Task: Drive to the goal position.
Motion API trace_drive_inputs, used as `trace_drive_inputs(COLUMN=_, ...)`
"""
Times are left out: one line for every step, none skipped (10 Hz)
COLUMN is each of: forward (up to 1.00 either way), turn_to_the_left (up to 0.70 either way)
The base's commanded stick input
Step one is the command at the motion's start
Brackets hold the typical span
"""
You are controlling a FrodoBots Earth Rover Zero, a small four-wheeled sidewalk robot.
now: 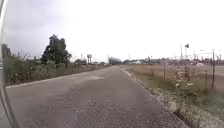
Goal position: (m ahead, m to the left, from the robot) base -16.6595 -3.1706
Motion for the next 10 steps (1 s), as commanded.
trace_drive_inputs(forward=0.08, turn_to_the_left=0.0)
trace_drive_inputs(forward=0.08, turn_to_the_left=0.0)
trace_drive_inputs(forward=0.08, turn_to_the_left=0.0)
trace_drive_inputs(forward=0.08, turn_to_the_left=0.0)
trace_drive_inputs(forward=0.07, turn_to_the_left=0.0)
trace_drive_inputs(forward=0.08, turn_to_the_left=0.0)
trace_drive_inputs(forward=0.08, turn_to_the_left=0.0)
trace_drive_inputs(forward=0.08, turn_to_the_left=0.0)
trace_drive_inputs(forward=0.08, turn_to_the_left=0.0)
trace_drive_inputs(forward=0.08, turn_to_the_left=0.0)
